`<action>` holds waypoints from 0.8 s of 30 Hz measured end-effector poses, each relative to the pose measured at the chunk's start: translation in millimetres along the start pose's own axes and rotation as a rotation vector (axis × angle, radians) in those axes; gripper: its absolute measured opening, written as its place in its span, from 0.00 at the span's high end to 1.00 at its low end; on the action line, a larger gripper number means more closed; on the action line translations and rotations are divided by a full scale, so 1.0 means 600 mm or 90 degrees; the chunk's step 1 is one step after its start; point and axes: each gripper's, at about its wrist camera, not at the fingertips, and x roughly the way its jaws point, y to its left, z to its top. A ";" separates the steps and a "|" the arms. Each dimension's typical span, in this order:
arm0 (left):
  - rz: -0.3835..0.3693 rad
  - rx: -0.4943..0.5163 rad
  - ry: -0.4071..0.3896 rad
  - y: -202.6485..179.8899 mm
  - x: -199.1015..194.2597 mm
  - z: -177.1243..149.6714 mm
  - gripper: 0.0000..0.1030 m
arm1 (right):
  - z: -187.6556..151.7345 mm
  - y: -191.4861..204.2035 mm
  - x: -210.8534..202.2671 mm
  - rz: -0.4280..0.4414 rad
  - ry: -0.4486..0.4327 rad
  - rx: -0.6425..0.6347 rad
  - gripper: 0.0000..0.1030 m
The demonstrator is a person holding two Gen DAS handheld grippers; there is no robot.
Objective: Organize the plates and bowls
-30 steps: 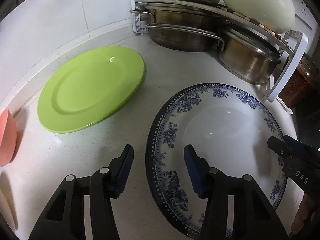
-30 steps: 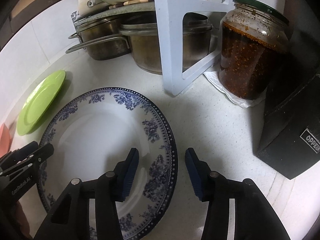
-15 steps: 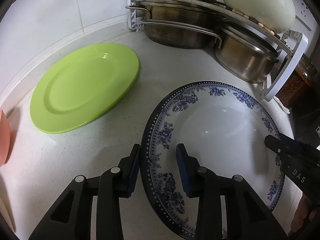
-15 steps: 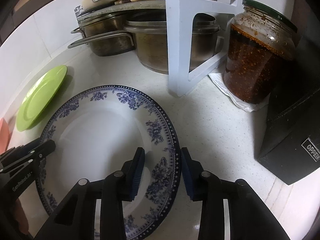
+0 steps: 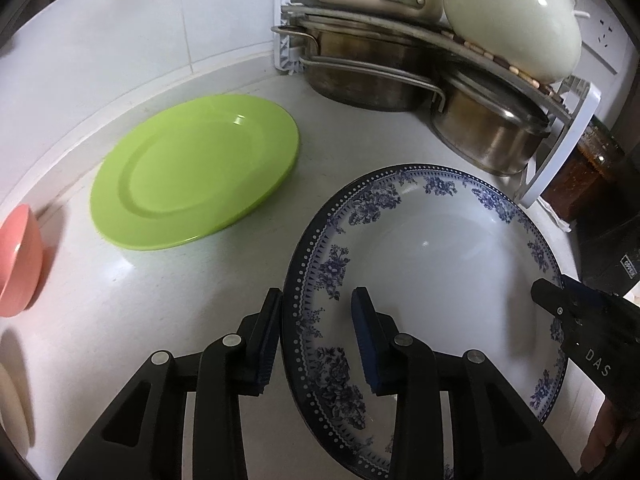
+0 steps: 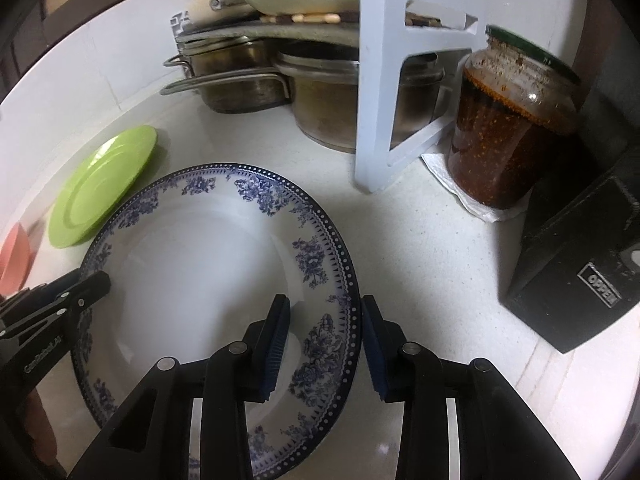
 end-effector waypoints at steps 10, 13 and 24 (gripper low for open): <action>0.014 -0.027 -0.030 0.022 -0.072 -0.018 0.66 | -0.011 0.029 -0.055 0.012 -0.022 -0.026 0.64; 0.018 -0.033 -0.041 0.026 -0.095 -0.026 0.66 | -0.014 0.041 -0.072 0.017 -0.030 -0.035 0.64; 0.049 -0.072 -0.075 0.069 -0.182 -0.065 0.66 | -0.034 0.101 -0.137 0.049 -0.053 -0.079 0.64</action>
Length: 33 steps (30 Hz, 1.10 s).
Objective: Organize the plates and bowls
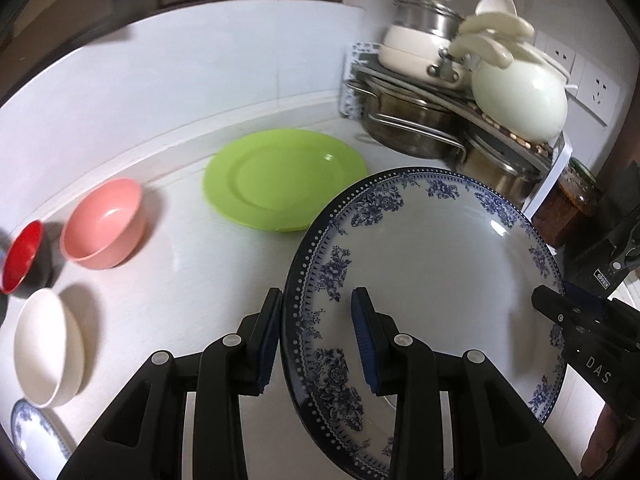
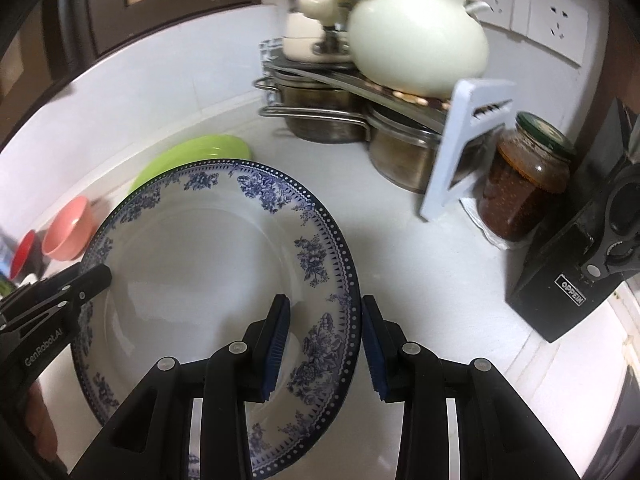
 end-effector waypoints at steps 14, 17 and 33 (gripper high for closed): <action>0.046 -0.051 -0.029 0.111 -0.088 -0.048 0.66 | -0.025 0.109 -0.054 0.043 -0.016 -0.057 0.64; 0.057 -0.062 -0.037 0.139 -0.108 -0.060 0.66 | -0.029 0.141 -0.065 0.055 -0.022 -0.071 0.64; 0.117 -0.128 -0.061 0.284 -0.198 -0.122 0.66 | -0.054 0.292 -0.118 0.111 -0.040 -0.147 0.64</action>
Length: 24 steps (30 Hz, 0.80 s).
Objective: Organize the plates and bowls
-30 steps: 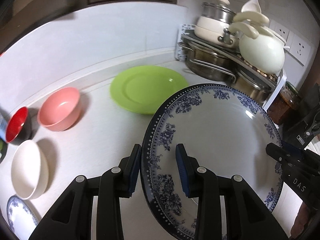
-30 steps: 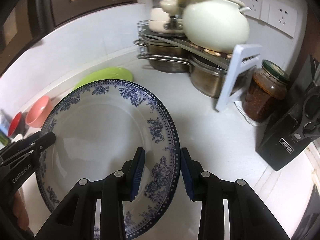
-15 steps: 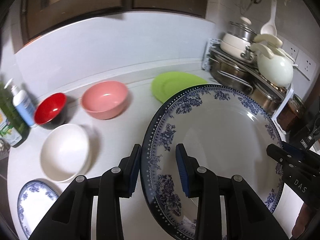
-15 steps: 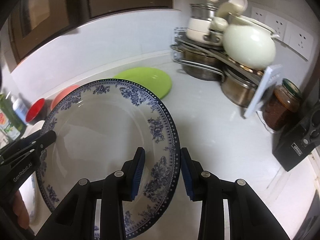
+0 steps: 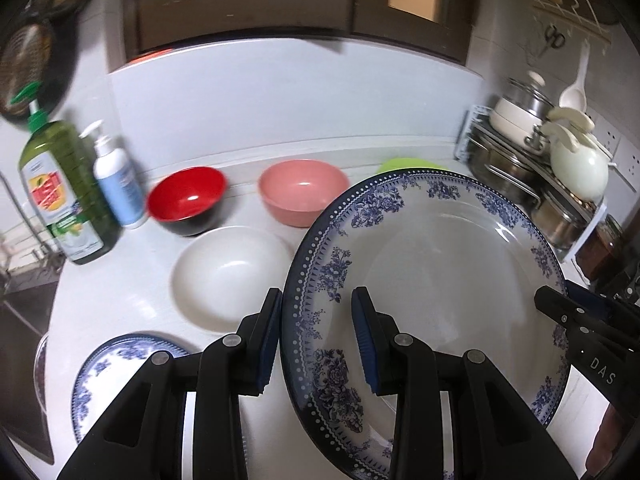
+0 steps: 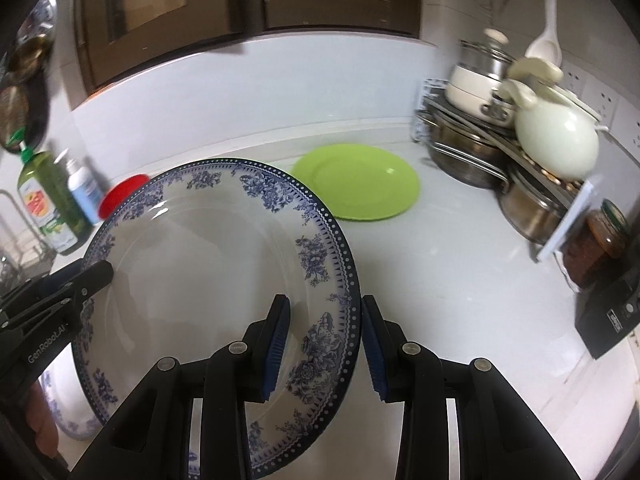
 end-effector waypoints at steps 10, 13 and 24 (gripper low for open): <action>0.056 -0.056 -0.013 0.098 -0.041 -0.027 0.66 | 0.006 0.093 -0.003 0.052 -0.003 -0.057 0.64; 0.074 -0.074 -0.013 0.126 -0.051 -0.033 0.66 | 0.008 0.122 -0.001 0.069 -0.001 -0.076 0.64; 0.144 -0.133 -0.011 0.219 -0.086 -0.058 0.66 | 0.011 0.228 0.008 0.139 0.009 -0.142 0.64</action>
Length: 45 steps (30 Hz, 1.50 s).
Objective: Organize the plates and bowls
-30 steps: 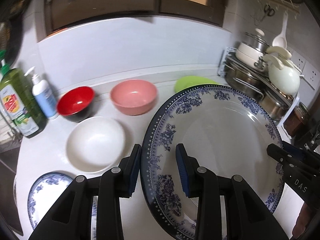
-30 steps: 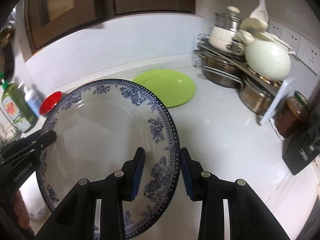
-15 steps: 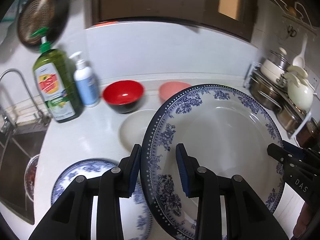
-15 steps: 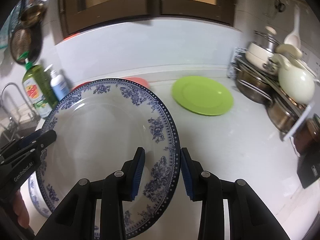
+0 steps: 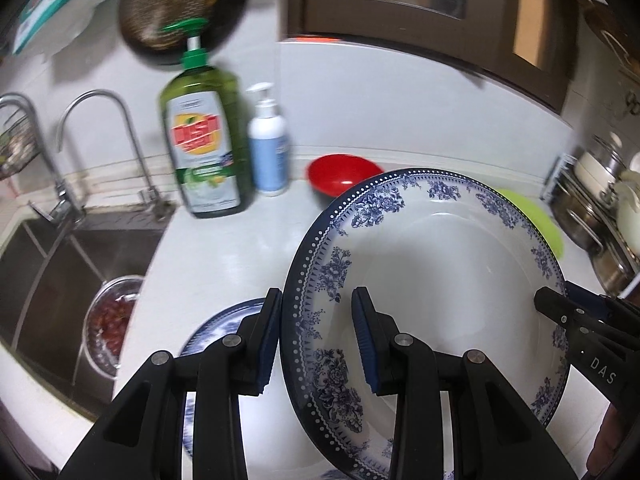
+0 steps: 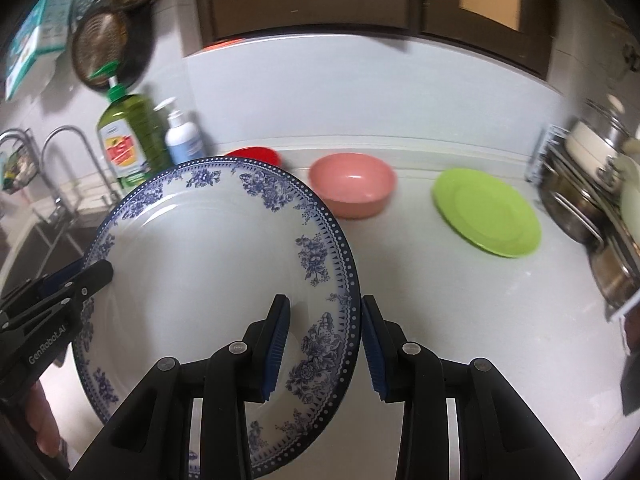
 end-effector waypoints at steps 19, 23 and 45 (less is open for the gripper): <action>0.124 -0.106 0.069 0.156 -0.014 -0.082 0.65 | -0.031 0.161 0.071 0.113 0.073 -0.118 0.64; 0.139 -0.110 0.090 0.168 -0.004 -0.098 0.65 | -0.044 0.176 0.090 0.124 0.100 -0.125 0.64; 0.127 -0.112 0.166 0.187 0.089 -0.130 0.65 | -0.073 0.190 0.178 0.098 0.183 -0.127 0.64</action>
